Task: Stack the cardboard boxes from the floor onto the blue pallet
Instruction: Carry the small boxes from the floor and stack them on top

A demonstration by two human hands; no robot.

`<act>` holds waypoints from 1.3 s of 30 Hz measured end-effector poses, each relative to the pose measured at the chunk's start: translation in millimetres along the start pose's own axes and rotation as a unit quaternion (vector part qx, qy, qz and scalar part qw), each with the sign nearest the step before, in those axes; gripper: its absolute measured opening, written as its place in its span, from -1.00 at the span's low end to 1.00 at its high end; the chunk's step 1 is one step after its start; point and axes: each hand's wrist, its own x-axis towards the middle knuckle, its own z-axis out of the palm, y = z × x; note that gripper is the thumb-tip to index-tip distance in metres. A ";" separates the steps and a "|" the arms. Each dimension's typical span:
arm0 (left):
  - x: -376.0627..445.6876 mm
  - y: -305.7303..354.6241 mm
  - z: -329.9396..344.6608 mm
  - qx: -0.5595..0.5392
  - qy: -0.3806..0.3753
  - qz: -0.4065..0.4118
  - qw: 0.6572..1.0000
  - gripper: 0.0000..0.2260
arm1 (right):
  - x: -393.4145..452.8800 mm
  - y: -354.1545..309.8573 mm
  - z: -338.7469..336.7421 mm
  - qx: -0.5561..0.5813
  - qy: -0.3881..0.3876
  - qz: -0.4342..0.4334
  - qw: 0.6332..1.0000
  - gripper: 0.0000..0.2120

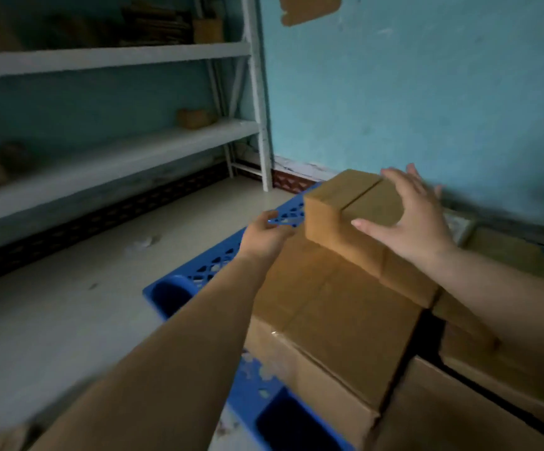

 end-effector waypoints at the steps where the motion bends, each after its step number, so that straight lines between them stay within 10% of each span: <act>1: -6.5 -11.5 -37.5 0.006 0.035 -0.015 0.999 -0.53 | -0.5 -30.6 22.2 0.056 -0.015 -0.004 0.998 -0.21; 9: -124.0 -156.3 -289.5 0.021 0.272 -0.159 0.949 -0.53 | -96.6 -231.0 197.3 0.168 -0.305 -0.067 0.935 -0.15; 16: -164.4 -312.6 -345.9 -0.057 0.359 -0.298 0.883 -0.51 | -202.1 -266.9 349.2 0.091 -0.512 0.030 0.854 -0.08; 22: -116.1 -393.7 -316.9 -0.102 0.354 -0.326 0.870 -0.74 | -230.2 -236.1 442.0 0.040 -0.551 0.153 0.820 -0.04; 30: -65.1 -424.5 -309.0 -0.177 0.310 -0.405 0.842 -0.50 | -236.9 -206.4 479.8 0.135 -0.587 0.264 0.754 -0.29; 39: -47.2 -342.9 -282.2 -0.134 0.331 -0.305 0.883 -0.45 | -179.2 -201.1 414.2 0.243 -0.423 0.311 0.816 -0.63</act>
